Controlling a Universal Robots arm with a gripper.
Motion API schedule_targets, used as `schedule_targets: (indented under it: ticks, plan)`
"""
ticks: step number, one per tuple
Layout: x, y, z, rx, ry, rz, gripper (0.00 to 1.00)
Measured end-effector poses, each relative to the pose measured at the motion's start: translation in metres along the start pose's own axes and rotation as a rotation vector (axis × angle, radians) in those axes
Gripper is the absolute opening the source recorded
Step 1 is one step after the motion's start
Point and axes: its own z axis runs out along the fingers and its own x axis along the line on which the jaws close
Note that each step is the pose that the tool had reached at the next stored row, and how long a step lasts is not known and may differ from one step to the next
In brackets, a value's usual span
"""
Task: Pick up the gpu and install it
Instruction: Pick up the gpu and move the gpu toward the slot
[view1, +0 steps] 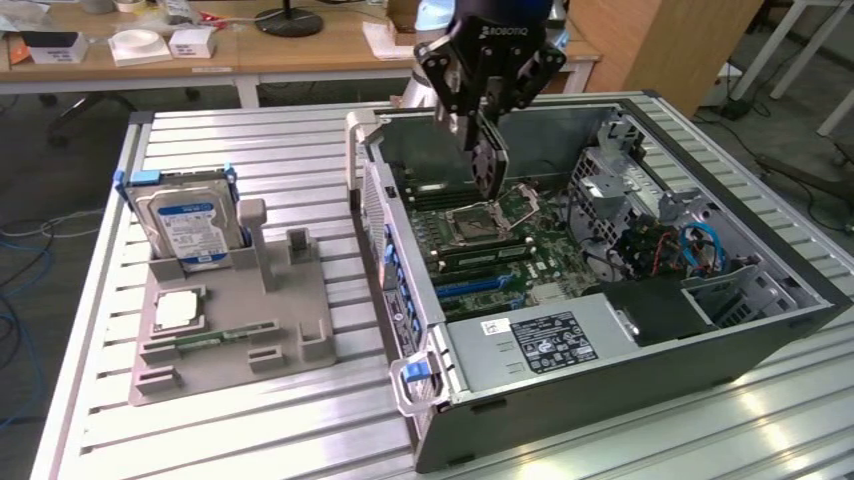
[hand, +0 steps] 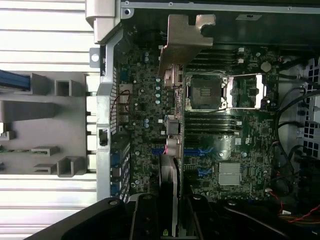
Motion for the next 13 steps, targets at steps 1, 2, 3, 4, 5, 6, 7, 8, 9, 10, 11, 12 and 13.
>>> schedule_targets:
  ticks: [1, 2, 3, 4, 5, 6, 7, 8, 9, 10, 11, 12, 13]
  plan:
    - [-0.002, 0.0, 0.0, -0.0001, 0.0, 0.0, 0.27]
    - [-0.005, 0.0, 0.0, 0.0, 0.0, 0.0, 0.27]
    - [-0.007, 0.0, 0.0, 0.0, 0.0, 0.0, 0.27]
    - [-0.009, 0.0, 0.0001, -0.0001, 0.0, 0.0, 0.27]
    - [-0.011, 0.0001, 0.0001, 0.0, 0.0, 0.0, 0.27]
    - [-0.014, 0.0001, 0.0001, 0.0, 0.0, 0.0, 0.27]
    - [-0.017, 0.0001, 0.0001, -0.0001, 0.0, 0.0, 0.27]
    - [-0.019, 0.0001, 0.0002, -0.0001, 0.0, 0.0, 0.27]
    - [-0.021, 0.0001, 0.0001, 0.0, 0.0, 0.0, 0.27]
    - [-0.024, 0.0001, 0.0001, 0.0, 0.0, 0.0, 0.27]
    - [-0.026, 0.0001, 0.0002, 0.0, 0.0, 0.0, 0.27]
    - [-0.028, 0.0002, 0.0002, 0.0, 0.0, 0.0, 0.27]
    - [-0.03, 0.0002, 0.0002, 0.0, 0.0, 0.0, 0.27]
